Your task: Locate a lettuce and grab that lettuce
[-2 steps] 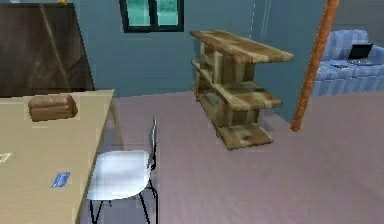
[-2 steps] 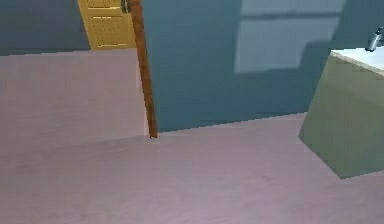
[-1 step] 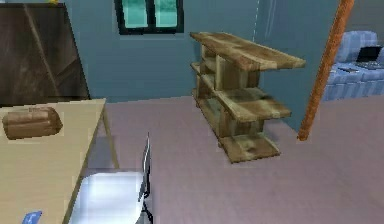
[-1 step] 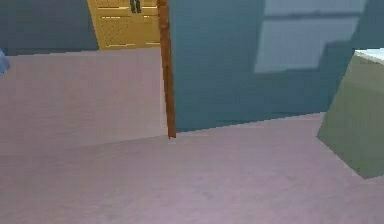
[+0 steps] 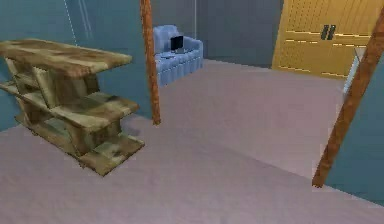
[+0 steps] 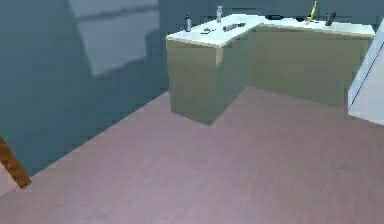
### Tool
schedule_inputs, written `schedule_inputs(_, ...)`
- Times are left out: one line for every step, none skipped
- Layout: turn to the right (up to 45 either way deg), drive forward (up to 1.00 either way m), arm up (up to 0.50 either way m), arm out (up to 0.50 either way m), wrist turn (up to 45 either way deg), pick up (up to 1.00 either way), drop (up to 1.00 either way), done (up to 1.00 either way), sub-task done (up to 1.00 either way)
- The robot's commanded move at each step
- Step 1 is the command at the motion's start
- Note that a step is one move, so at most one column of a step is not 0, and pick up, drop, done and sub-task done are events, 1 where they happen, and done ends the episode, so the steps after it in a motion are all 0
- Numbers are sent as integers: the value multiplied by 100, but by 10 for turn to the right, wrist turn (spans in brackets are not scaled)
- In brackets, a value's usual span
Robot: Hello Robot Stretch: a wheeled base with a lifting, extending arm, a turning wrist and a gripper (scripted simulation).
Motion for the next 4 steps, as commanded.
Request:
schedule_inputs(450,0,0,0,0,0,0,0,0)
schedule_inputs(120,0,0,0,0,0,0,0,0)
schedule_inputs(0,10,0,0,0,0,0,0,0)
schedule_inputs(-450,0,0,0,0,0,0,0,0)
